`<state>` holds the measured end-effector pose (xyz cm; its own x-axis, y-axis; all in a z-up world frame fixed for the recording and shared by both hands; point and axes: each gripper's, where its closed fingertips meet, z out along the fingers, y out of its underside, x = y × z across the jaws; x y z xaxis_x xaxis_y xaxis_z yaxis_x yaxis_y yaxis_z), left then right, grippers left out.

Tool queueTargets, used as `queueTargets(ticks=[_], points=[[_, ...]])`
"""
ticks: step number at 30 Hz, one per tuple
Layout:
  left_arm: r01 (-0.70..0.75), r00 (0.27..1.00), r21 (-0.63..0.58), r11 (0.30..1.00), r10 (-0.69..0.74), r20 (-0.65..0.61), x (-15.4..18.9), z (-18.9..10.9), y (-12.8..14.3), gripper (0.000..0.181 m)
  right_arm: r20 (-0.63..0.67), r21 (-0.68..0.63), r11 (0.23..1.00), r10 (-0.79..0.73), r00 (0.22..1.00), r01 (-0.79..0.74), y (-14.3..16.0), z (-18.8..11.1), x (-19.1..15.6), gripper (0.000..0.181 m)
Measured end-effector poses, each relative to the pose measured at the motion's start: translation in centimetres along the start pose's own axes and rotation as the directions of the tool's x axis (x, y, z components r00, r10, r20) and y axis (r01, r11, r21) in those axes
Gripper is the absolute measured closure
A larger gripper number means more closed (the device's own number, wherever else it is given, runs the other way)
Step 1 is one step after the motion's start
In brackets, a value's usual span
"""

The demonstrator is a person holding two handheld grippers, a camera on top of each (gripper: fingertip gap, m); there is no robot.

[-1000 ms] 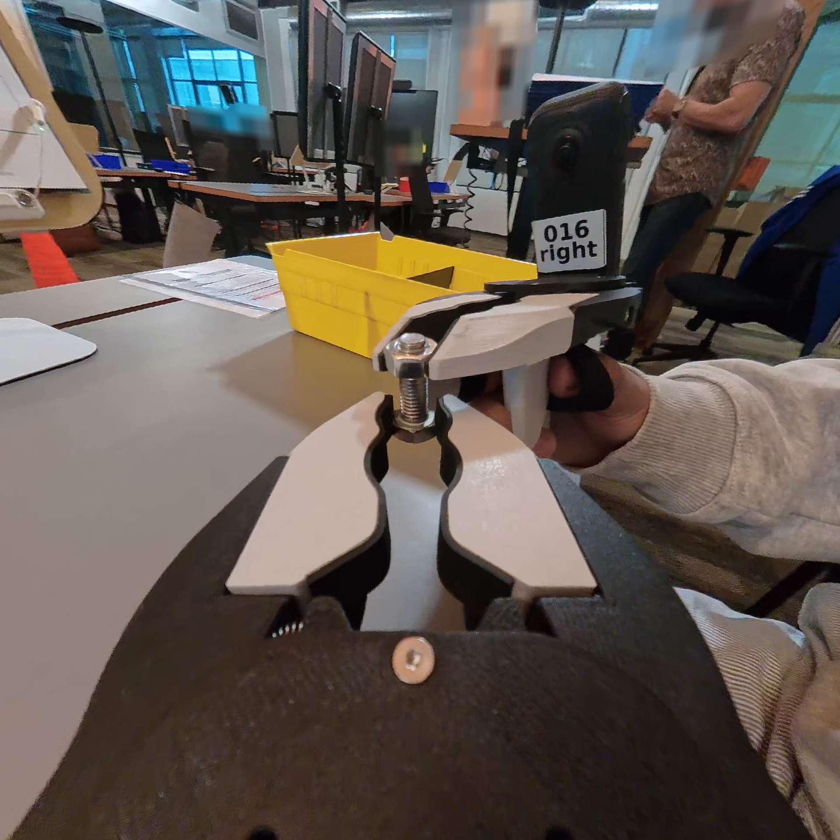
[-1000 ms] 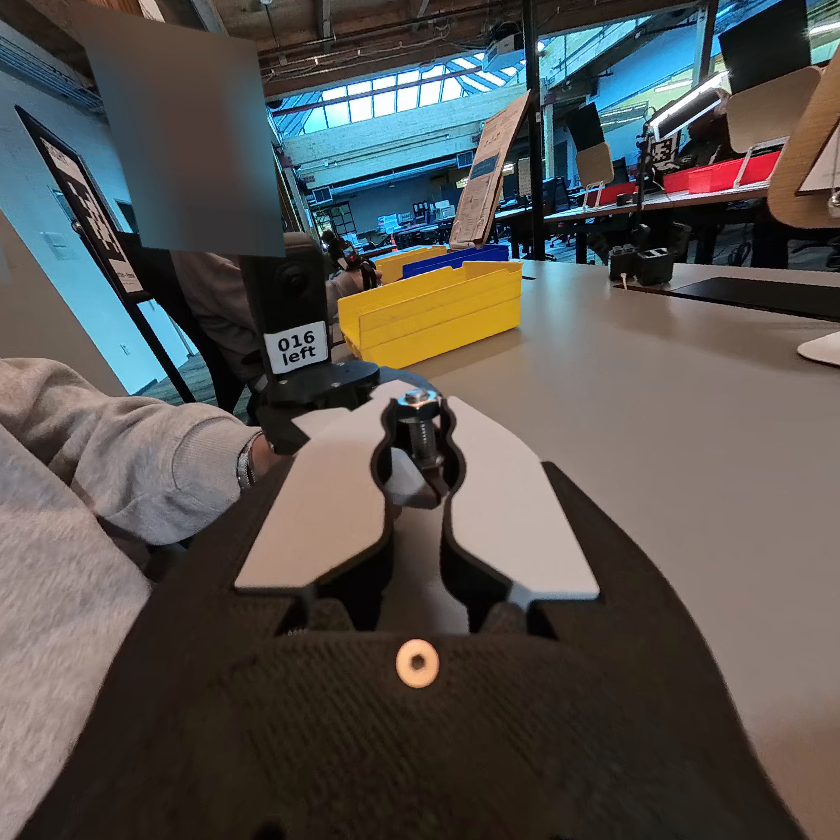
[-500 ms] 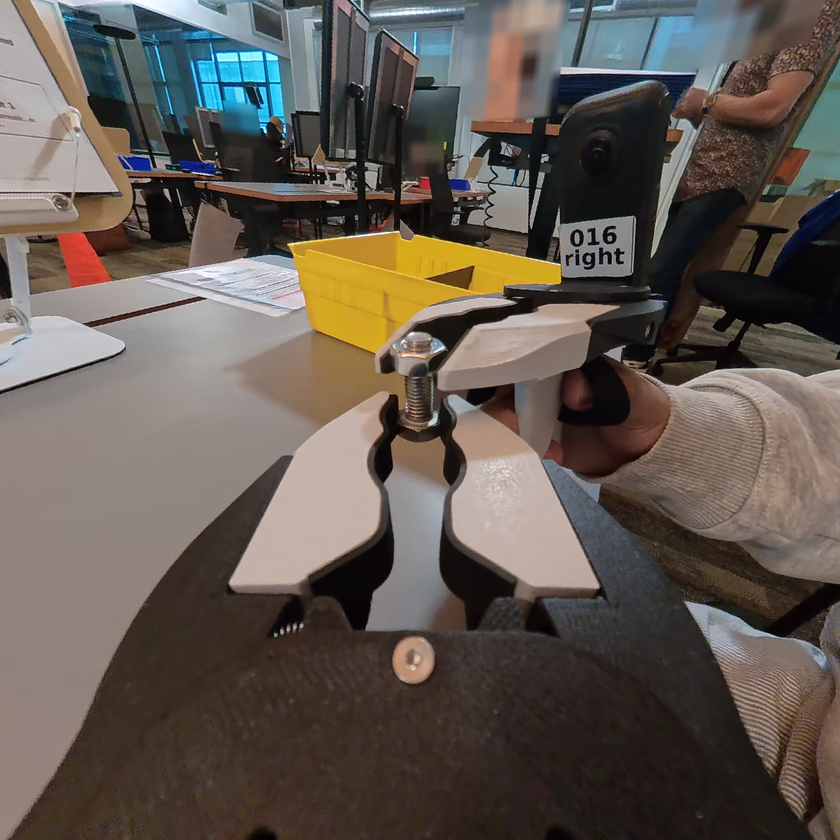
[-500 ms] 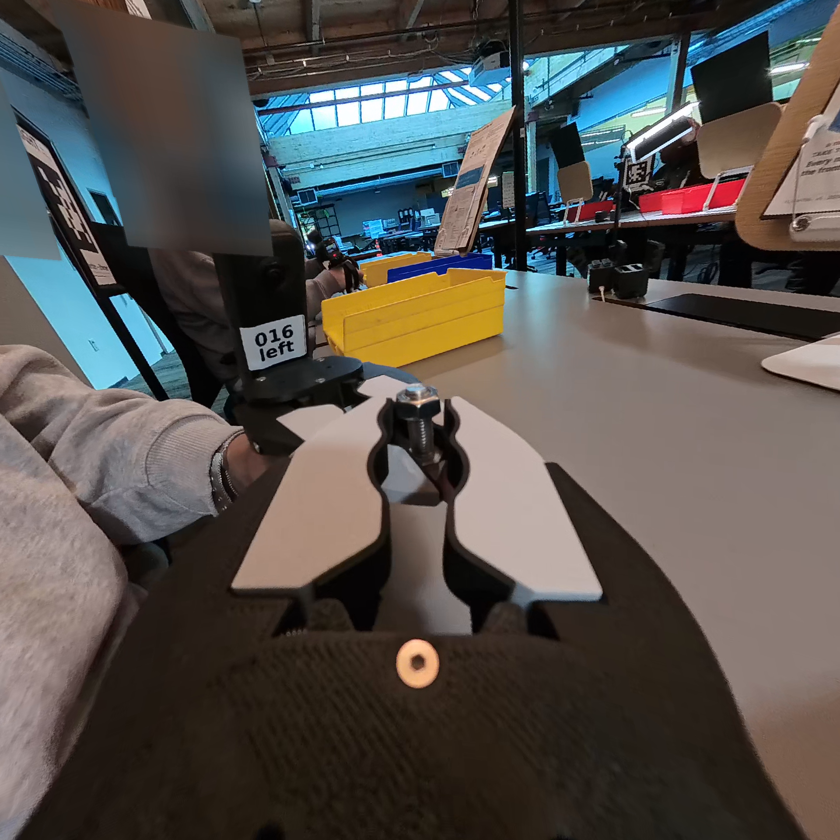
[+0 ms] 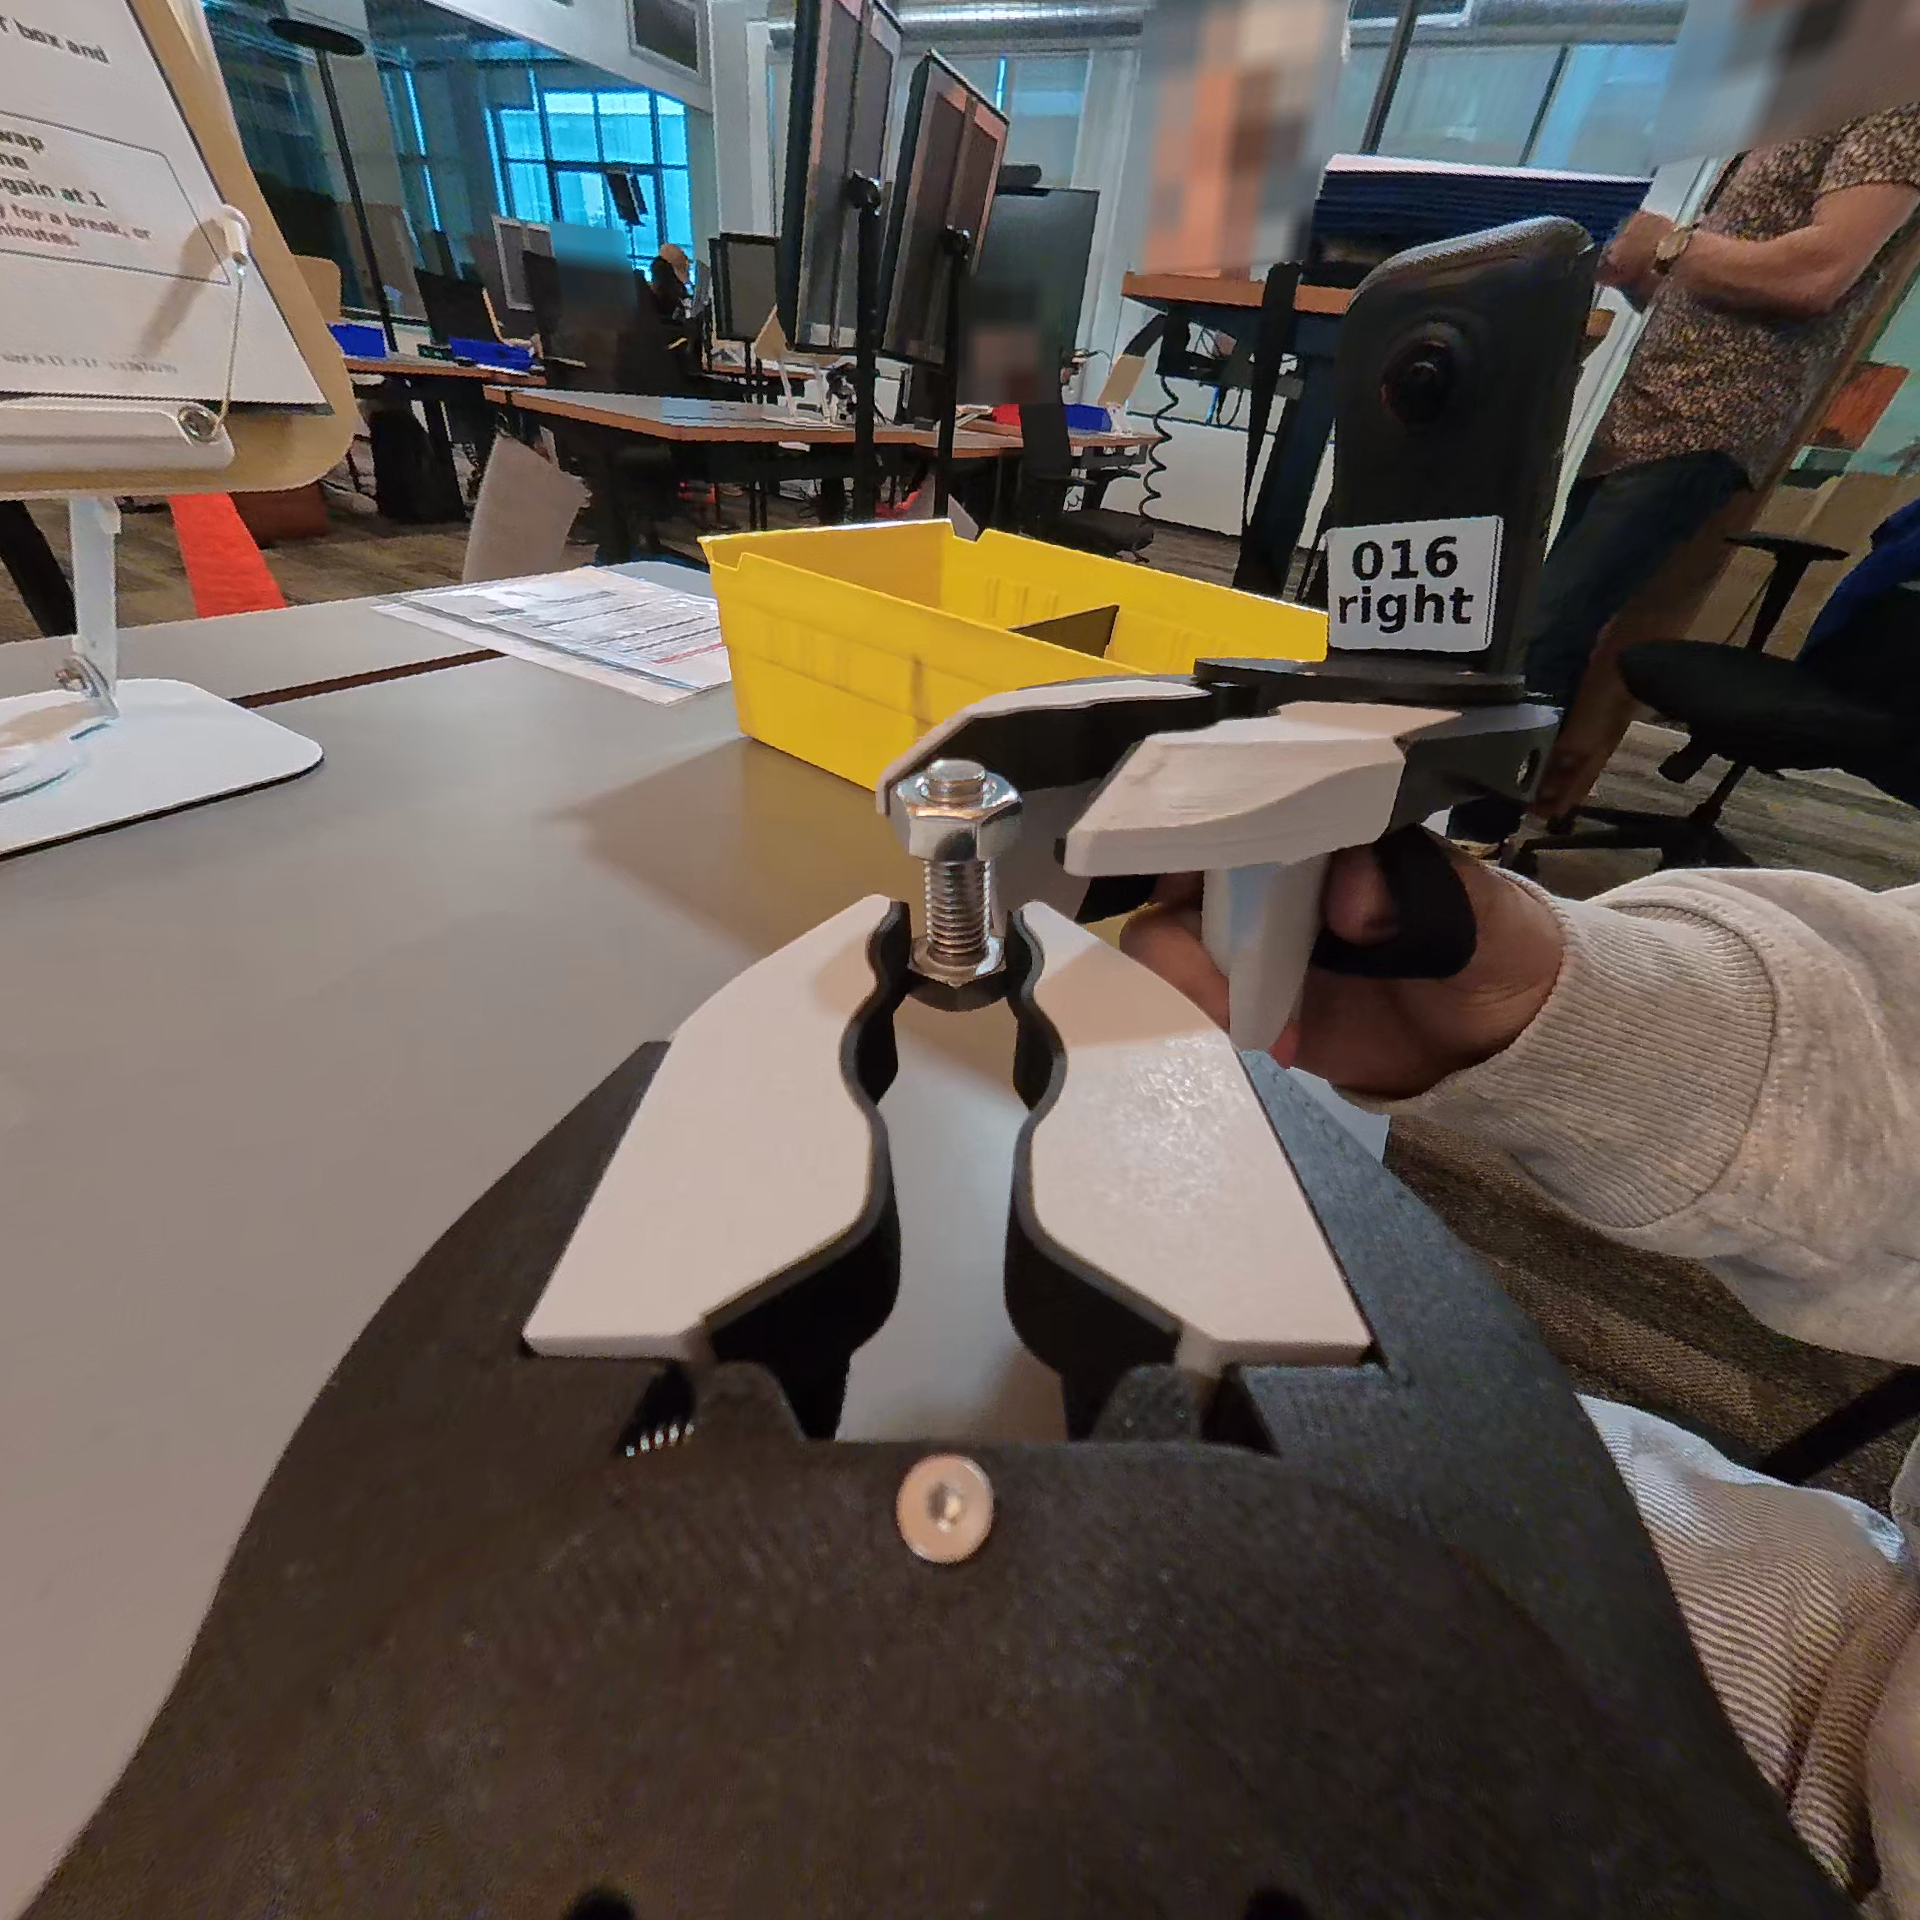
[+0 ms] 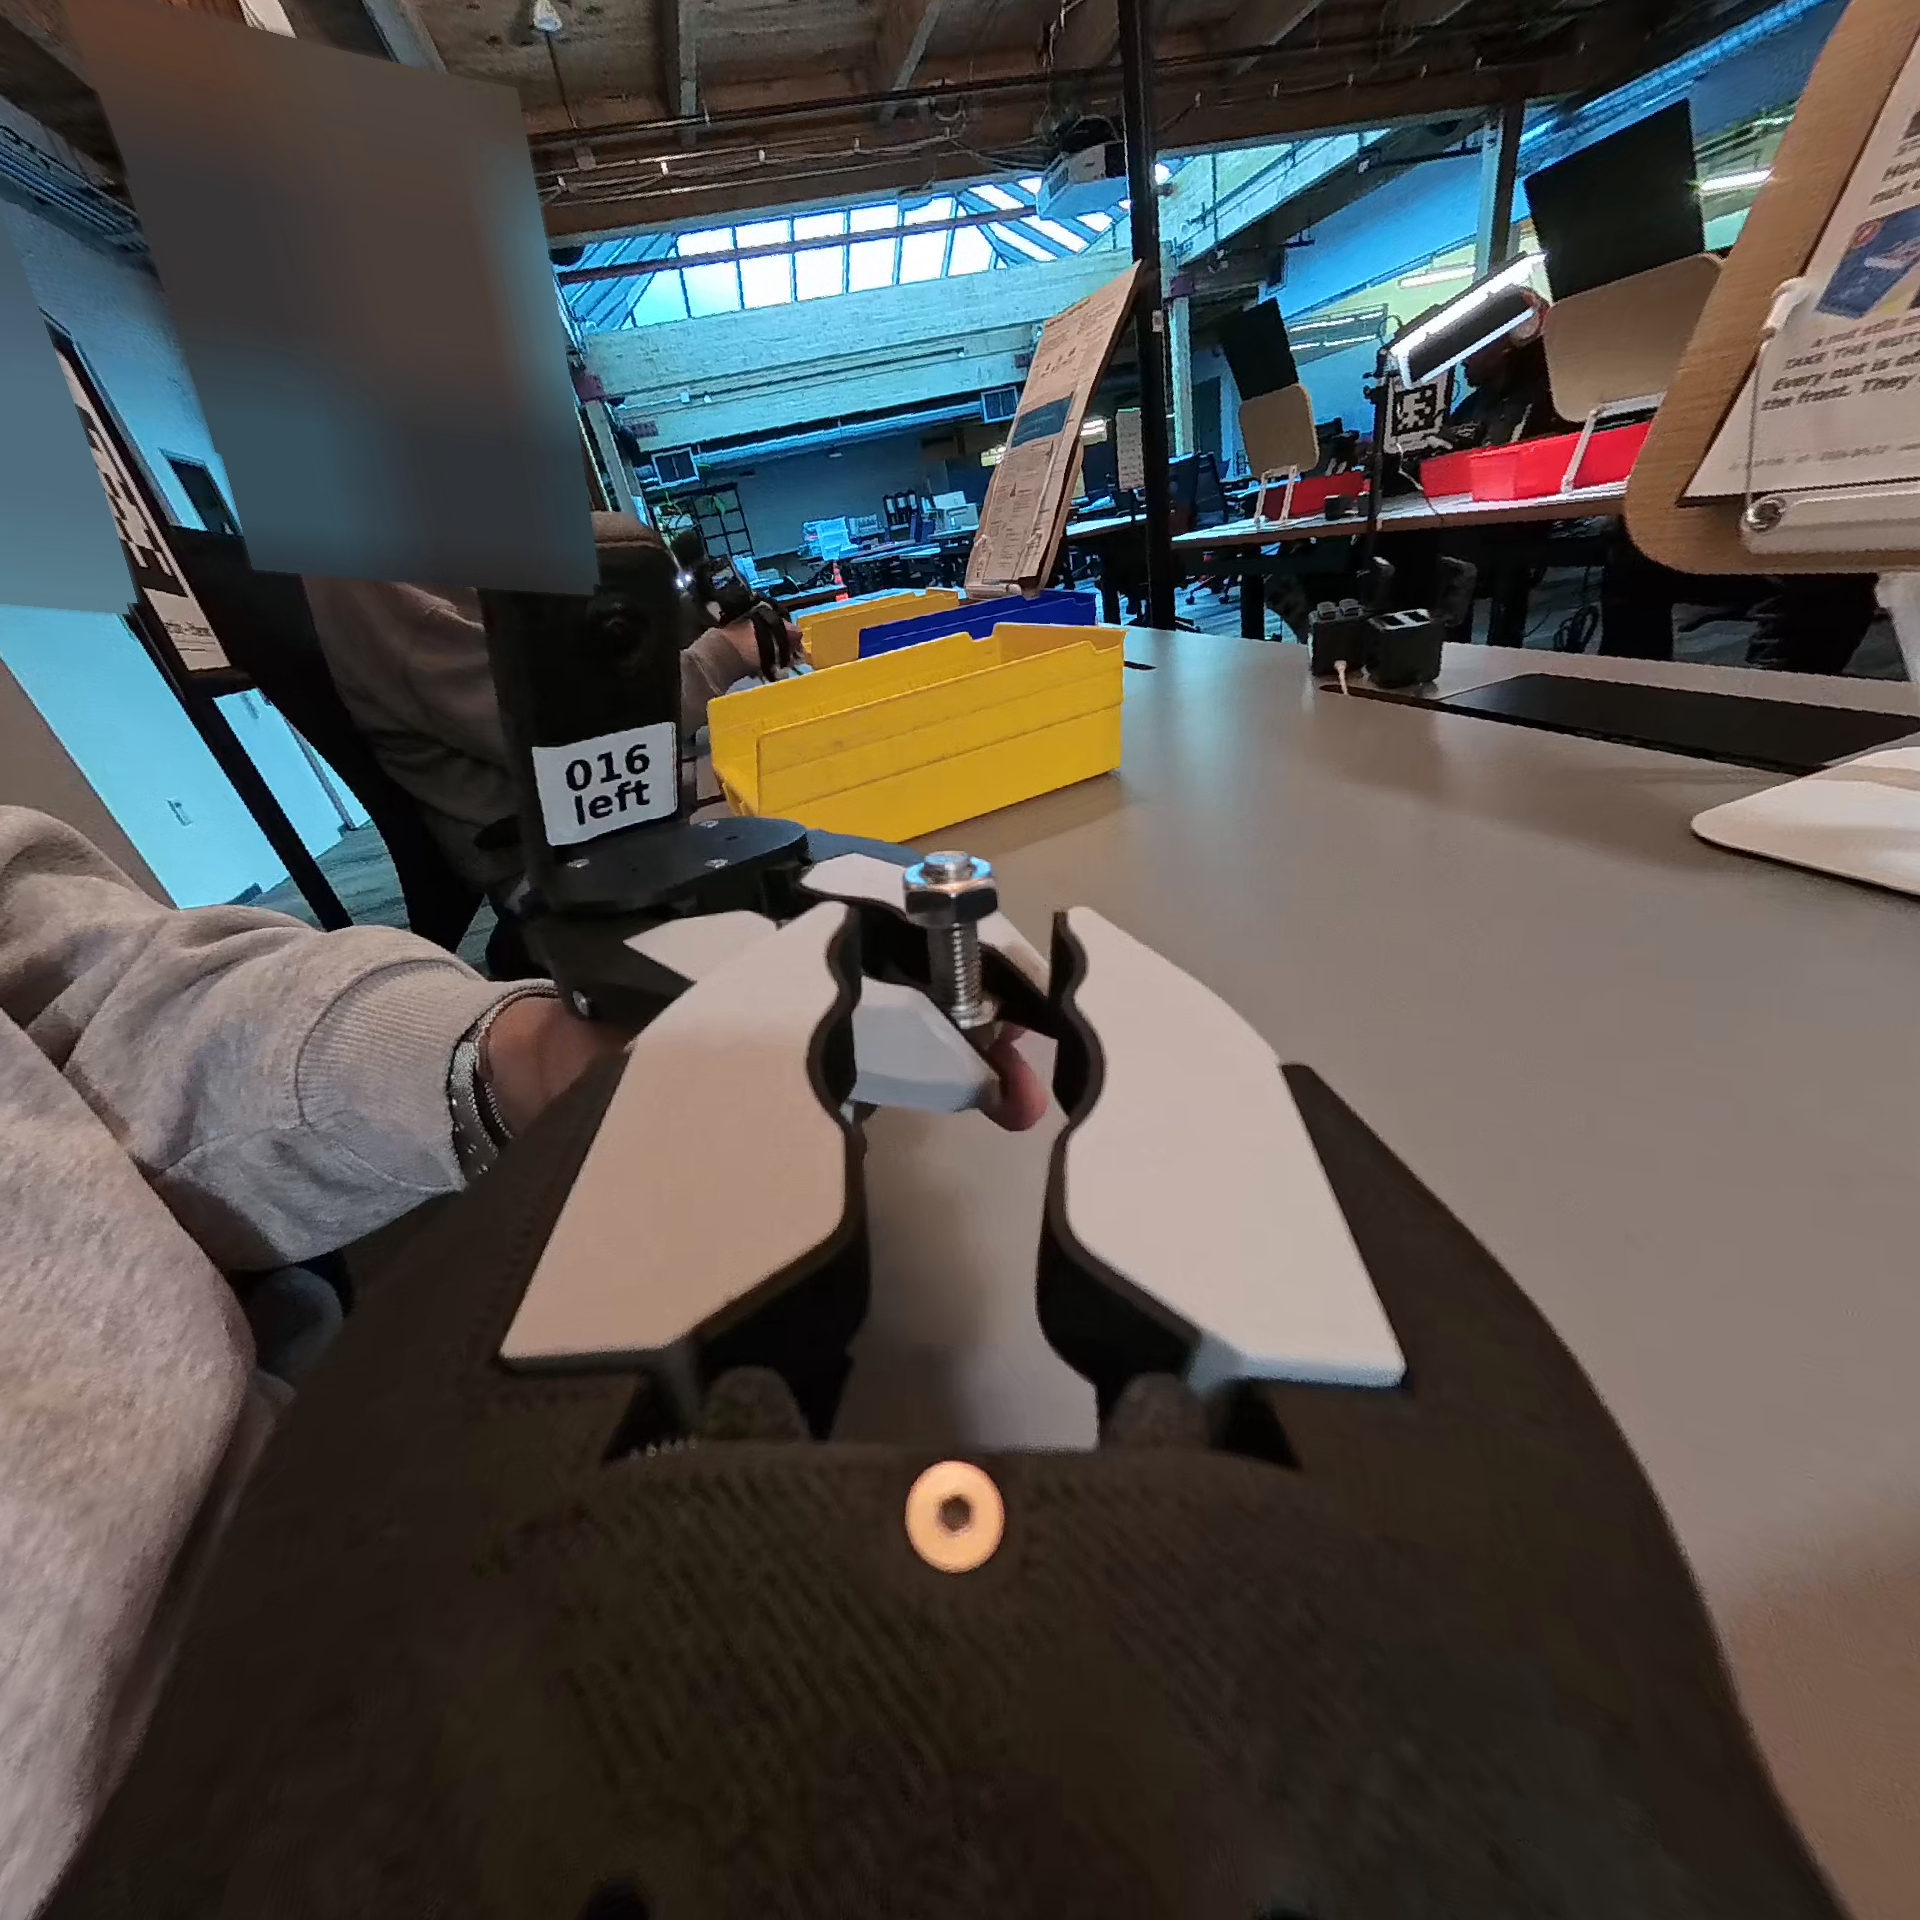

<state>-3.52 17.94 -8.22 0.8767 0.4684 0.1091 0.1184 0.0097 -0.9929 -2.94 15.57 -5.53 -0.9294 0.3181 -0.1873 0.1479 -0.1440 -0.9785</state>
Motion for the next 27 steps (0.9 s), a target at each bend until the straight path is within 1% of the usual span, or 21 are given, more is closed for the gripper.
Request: queueTargets(ticks=[10, 16, 22, 27], points=[[0.004, 1.000, 0.002, 1.000, -0.004, -0.005, -0.2, -0.2, -0.1, 0.163, -0.014, 0.000, 1.000, -0.010, 1.000, 0.010, -0.1, 0.0, 0.0, 0.146], [0.017, 1.000, 0.002, 1.000, -0.017, -0.011, -0.4, 0.2, -0.1, 0.163, -0.020, 0.000, 1.000, -0.014, 1.000, 0.014, 0.0, 0.0, 0.0, 0.146], [0.046, 0.998, 0.013, 0.999, -0.046, -0.031, -0.3, 0.5, -0.2, 0.164, -0.102, -0.013, 0.996, -0.087, 0.991, 0.086, -0.3, -0.9, 0.4, 0.147], [0.031, 0.999, 0.003, 1.000, -0.031, -0.042, 0.1, 0.7, 0.0, 0.164, -0.109, 0.001, 0.998, -0.060, 0.992, 0.061, -0.3, -1.1, 0.8, 0.149]])
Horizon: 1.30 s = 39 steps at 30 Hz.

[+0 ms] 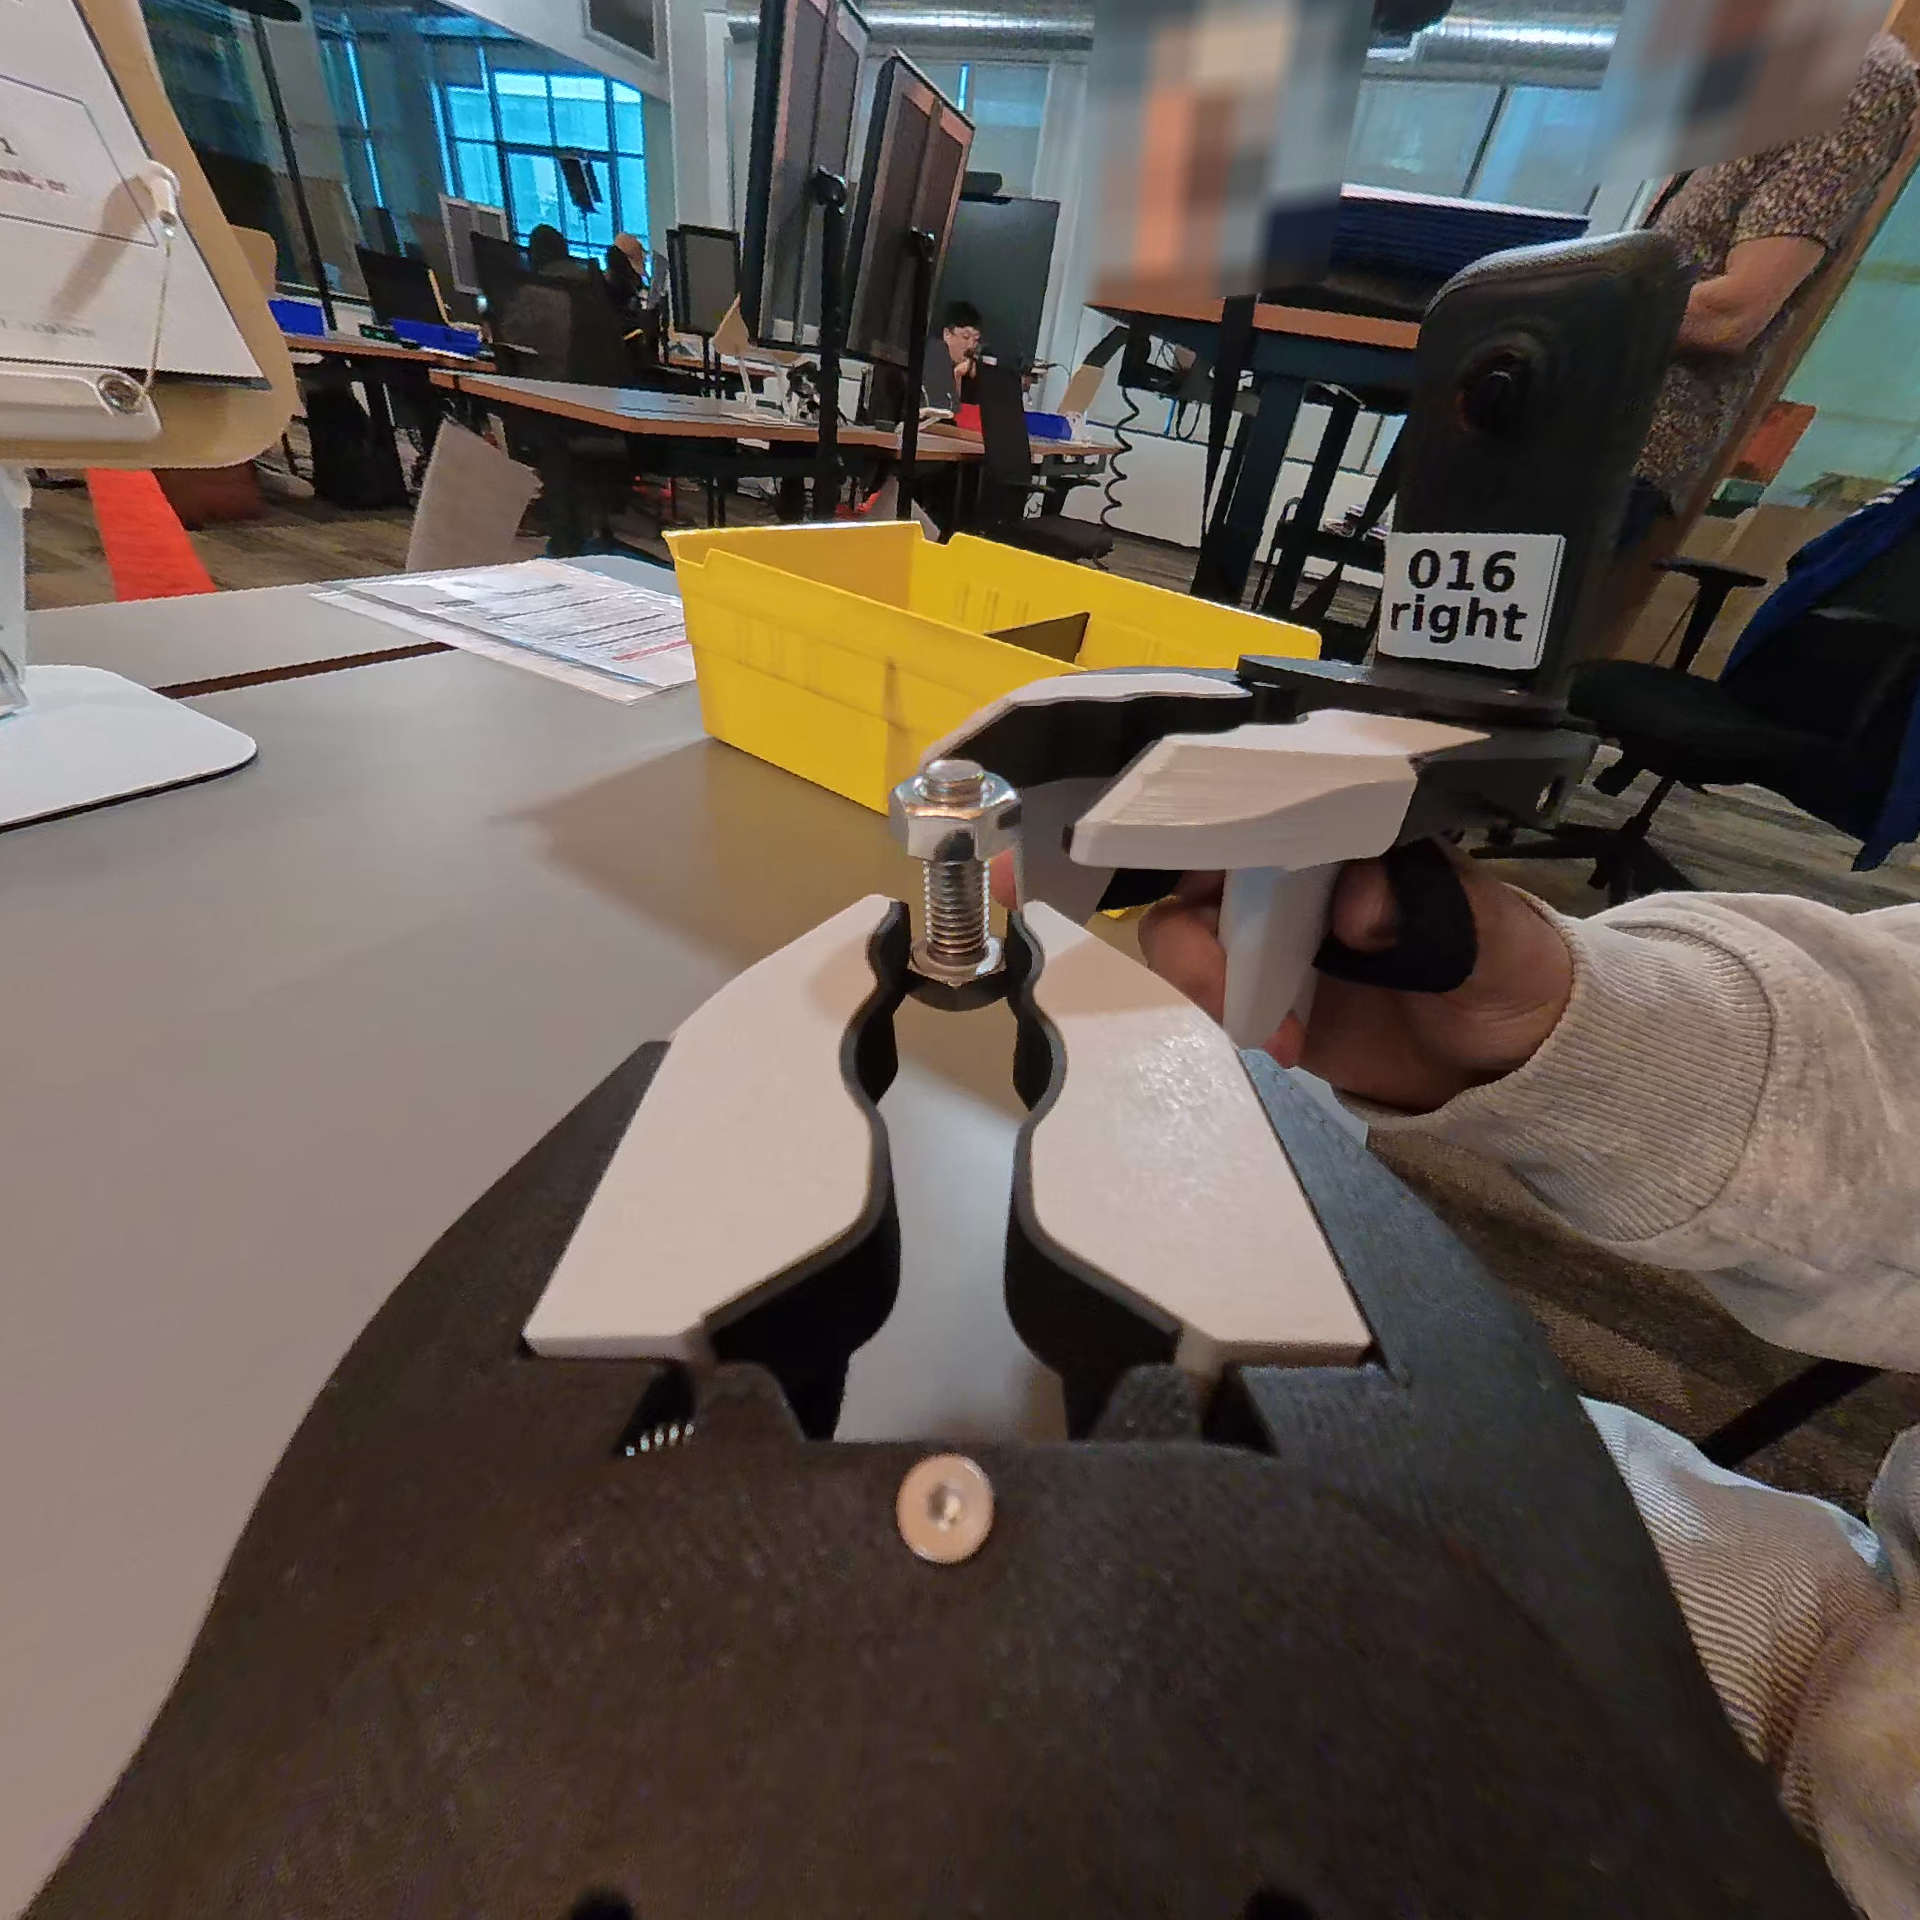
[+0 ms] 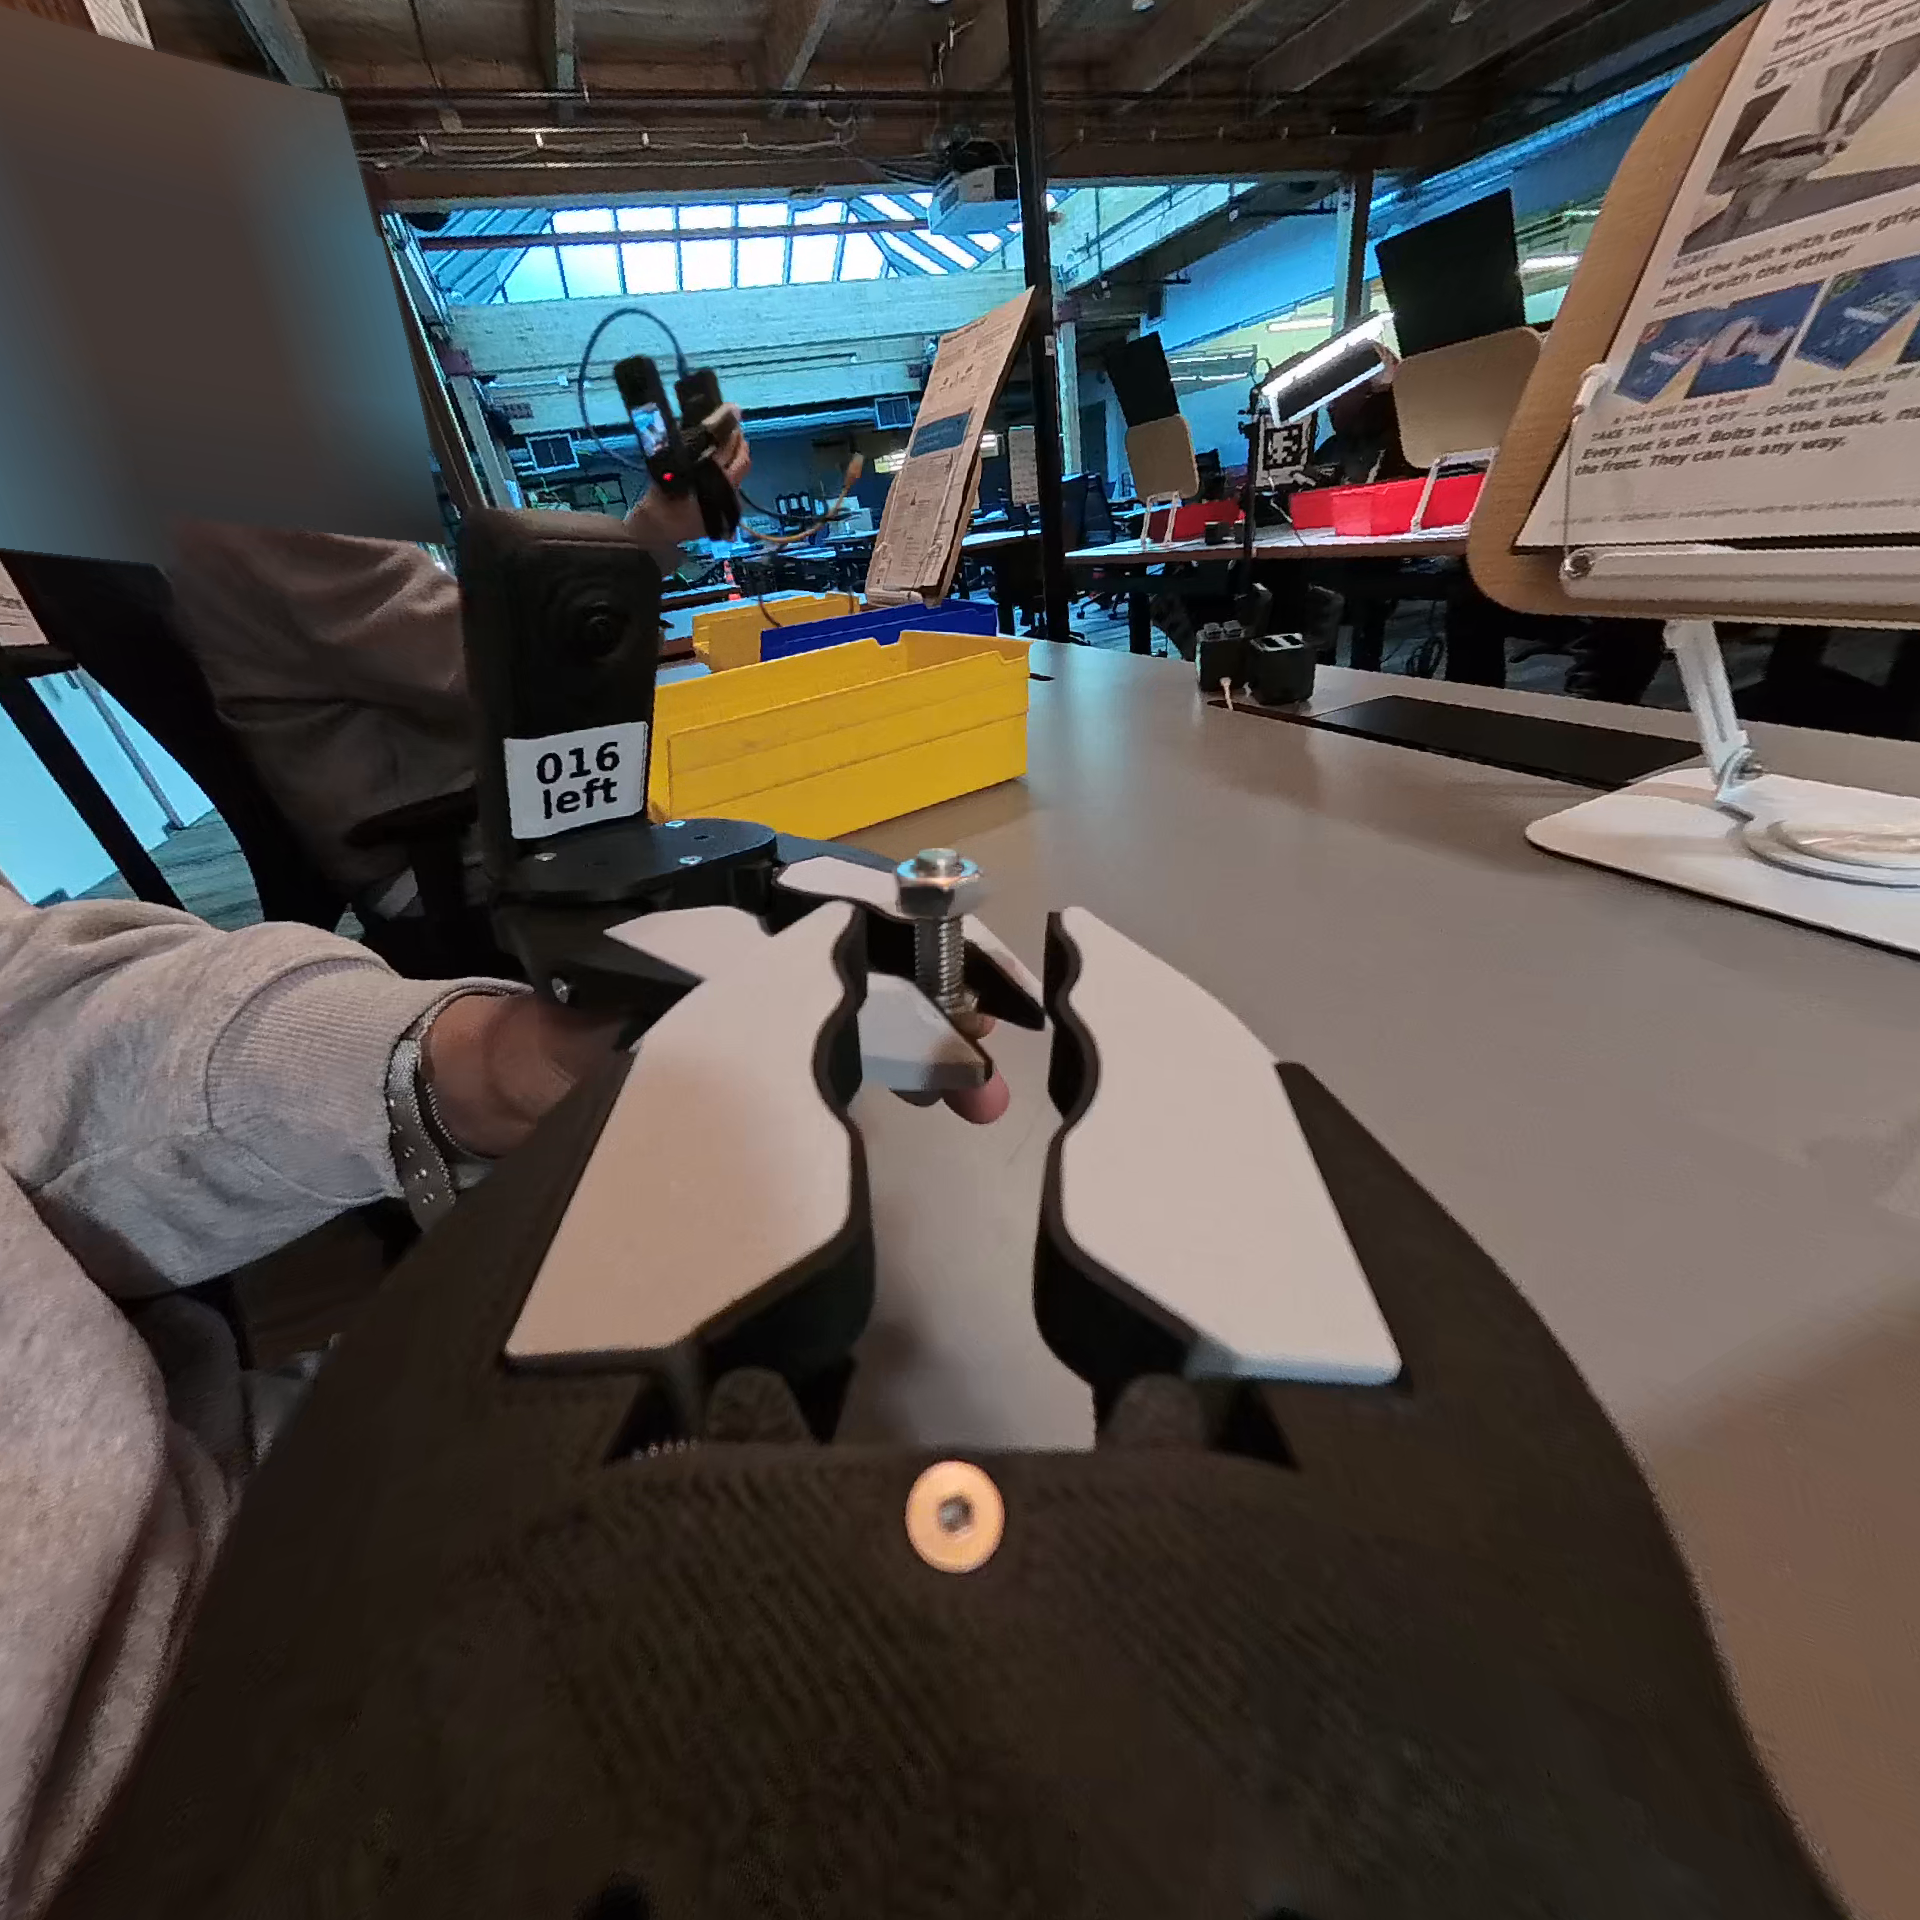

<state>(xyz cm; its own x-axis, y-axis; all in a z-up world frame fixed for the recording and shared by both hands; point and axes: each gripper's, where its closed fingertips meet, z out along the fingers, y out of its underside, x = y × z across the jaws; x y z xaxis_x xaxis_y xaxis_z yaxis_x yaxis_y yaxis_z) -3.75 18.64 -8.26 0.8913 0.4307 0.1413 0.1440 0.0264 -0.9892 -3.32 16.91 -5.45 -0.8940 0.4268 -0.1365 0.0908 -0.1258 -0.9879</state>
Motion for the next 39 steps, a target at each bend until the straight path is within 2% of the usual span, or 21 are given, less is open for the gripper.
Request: queueTargets(ticks=[9, 14, 19, 23, 28, 35, 39], points=[[0.007, 1.000, 0.003, 1.000, -0.007, -0.005, -0.1, -0.3, 0.0, 0.164, 0.010, -0.044, 0.998, -0.050, 0.999, 0.050, 0.8, 0.5, -0.5, 0.159], [0.000, 1.000, -0.002, 1.000, 0.000, 0.015, -0.3, -0.9, 0.1, 0.163, 0.018, -0.025, 0.999, -0.043, 0.999, 0.044, 0.4, 0.7, -0.2, 0.163], [-0.003, 0.999, 0.004, 1.000, 0.002, 0.041, -0.5, -2.0, 0.0, 0.163, 0.116, 0.043, 0.999, 0.020, 0.993, -0.025, -0.6, 1.3, -1.3, 0.156], [-0.007, 0.998, 0.006, 1.000, 0.006, 0.058, -0.7, -2.4, 0.1, 0.163, 0.141, 0.007, 1.000, -0.011, 0.990, 0.010, 0.1, 2.3, -2.2, 0.156], [-0.006, 0.997, 0.014, 1.000, 0.005, 0.075, -0.9, -2.9, -0.1, 0.163, 0.135, -0.004, 0.999, -0.041, 0.990, 0.042, 0.2, 2.9, -2.3, 0.159], [-0.003, 0.997, 0.015, 1.000, 0.002, 0.074, -1.0, -2.8, -0.1, 0.164, 0.072, 0.005, 1.000, -0.013, 0.997, 0.013, -0.1, 2.4, -0.6, 0.166], [-0.005, 0.998, 0.011, 1.000, 0.004, 0.058, -0.7, -2.4, 0.0, 0.163, 0.097, 0.031, 0.999, 0.007, 0.995, -0.010, -0.6, 1.9, -0.9, 0.161]])
